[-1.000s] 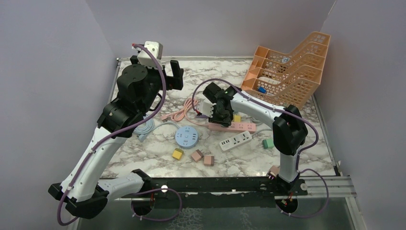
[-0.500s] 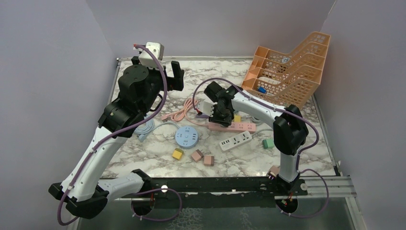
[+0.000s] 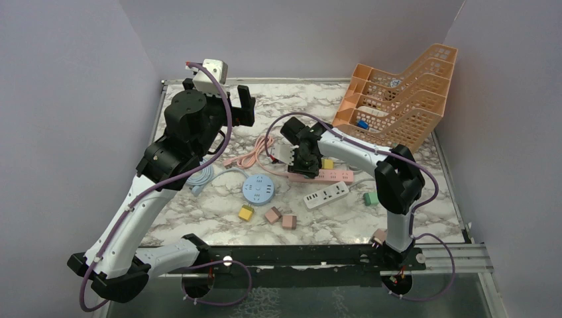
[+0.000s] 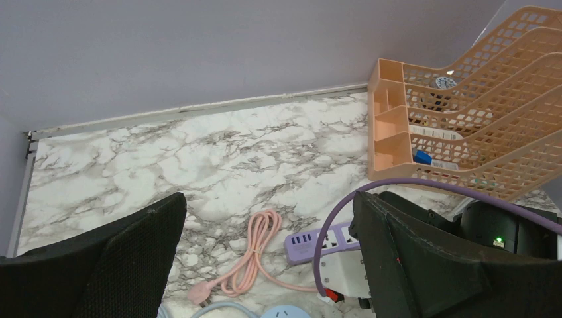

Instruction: Insert the plug

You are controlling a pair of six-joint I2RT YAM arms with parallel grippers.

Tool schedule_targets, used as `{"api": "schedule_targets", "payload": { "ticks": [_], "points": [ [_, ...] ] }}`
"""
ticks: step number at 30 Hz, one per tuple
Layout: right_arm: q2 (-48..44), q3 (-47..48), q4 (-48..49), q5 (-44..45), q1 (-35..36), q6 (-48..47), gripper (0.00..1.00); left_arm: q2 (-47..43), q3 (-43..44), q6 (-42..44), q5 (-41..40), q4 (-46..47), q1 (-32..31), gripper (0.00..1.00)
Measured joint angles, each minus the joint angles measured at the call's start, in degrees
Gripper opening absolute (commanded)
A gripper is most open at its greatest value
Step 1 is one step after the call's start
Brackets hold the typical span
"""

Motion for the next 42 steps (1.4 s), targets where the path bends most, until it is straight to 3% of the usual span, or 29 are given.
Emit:
{"api": "schedule_targets", "payload": {
  "ticks": [20, 24, 26, 28, 30, 36, 42],
  "points": [
    [0.94, -1.36, 1.88, 1.03, 0.68, 1.62, 0.02, 0.00, -0.11, 1.05, 0.04, 0.02, 0.00, 0.99],
    [-0.87, -1.99, 3.21, 0.48, 0.50, 4.09, 0.22, 0.00, -0.11, 1.09, 0.90, 0.02, 0.00, 0.99],
    [-2.05, -3.10, 4.68, -0.22, 0.11, 5.55, 0.36, 0.04, -0.11, 1.09, 1.22, 0.02, 0.00, 0.99],
    [-3.06, -3.52, 6.80, -1.62, -0.59, 8.46, 0.63, 0.24, -0.09, 1.07, 1.62, 0.04, 0.00, 0.99],
    [-4.87, -3.56, 9.03, -3.72, -1.22, 12.57, 0.74, 0.61, -0.07, 1.07, 1.95, 0.07, 0.00, 0.99],
    [-20.83, -7.91, 17.35, -4.20, -2.03, 21.94, 0.82, 2.97, 0.13, 1.14, 2.80, 0.31, 0.00, 0.99],
    [-29.00, -12.79, 21.38, 4.68, -3.08, 36.70, 0.80, 3.15, -1.18, 0.15, 5.44, 1.66, 0.00, 0.99]
  ]
}}
